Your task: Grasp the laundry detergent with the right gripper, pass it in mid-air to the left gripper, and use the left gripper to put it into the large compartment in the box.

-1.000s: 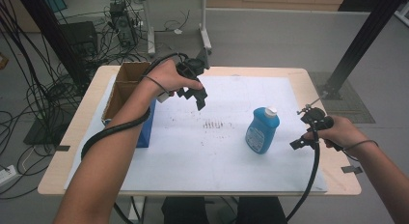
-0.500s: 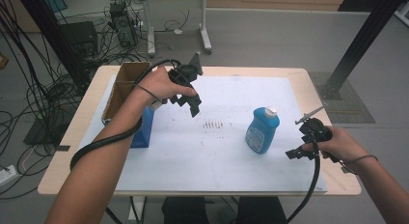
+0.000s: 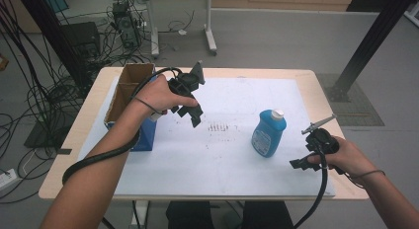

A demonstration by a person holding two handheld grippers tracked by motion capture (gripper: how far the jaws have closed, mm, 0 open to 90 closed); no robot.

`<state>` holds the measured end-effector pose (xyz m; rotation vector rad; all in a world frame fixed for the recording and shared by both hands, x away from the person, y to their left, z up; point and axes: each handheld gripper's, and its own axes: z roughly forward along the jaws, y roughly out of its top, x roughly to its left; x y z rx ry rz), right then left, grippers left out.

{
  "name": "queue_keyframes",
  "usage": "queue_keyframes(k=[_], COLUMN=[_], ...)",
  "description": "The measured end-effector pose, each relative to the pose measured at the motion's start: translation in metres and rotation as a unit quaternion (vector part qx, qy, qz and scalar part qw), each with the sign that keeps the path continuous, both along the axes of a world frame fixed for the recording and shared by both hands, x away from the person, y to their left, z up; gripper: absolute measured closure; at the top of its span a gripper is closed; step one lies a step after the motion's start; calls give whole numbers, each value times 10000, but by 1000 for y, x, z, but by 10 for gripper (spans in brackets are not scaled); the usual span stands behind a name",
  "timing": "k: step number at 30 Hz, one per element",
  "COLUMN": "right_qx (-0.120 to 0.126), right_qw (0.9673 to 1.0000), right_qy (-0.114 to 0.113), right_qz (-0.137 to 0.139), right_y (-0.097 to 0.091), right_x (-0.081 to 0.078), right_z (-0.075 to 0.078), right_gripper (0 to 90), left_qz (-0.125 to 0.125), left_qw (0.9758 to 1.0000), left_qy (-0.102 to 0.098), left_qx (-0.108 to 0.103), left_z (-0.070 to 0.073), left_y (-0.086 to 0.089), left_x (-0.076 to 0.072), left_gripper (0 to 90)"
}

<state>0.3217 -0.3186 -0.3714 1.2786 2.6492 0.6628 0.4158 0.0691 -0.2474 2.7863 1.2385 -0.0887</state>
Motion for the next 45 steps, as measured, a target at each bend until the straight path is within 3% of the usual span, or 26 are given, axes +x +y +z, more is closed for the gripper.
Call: queue_keyframes(k=[4, 5, 11, 20, 28, 34, 41, 45], right_qx=[138, 218, 496, 927, 1046, 1281, 1415, 1542], right_qw=[9998, 9992, 9973, 9898, 9866, 9811, 9773, 9730], right_qy=[-160, -348, -511, -1077, -1250, -1449, -1576, -1718], right_qz=[-68, -10, -169, -144, -106, -42, -30, -36], right_y=[-1, -2, -3, 3, 4, 6, 8, 9], right_x=[-4, -3, -8, -15, -19, -24, -26, -28], right_z=[-2, -4, -8, -15, -22, -26, -32, -35], right_gripper=[56, 58, 56, 50, 48, 45, 42, 42], left_qz=[21, 8, -51, -40, -30, -18, 16, 15], left_qw=[10000, 10000, 10000, 9999, 9999, 9999, 9999, 9999], left_qy=[-6, -17, 2, 51, 47, 61, 56, 59], left_qx=[-4, -20, -41, -81, -113, -96, -125, -118], left_z=[-4, -5, -9, -13, -13, -14, -14, -15], left_y=[1, 1, 1, 2, 4, 5, 9, 10], left_x=[-3, -4, -9, -9, -9, -9, -10, -10], left_gripper=[107, 107, 107, 107, 107, 107, 107, 106])
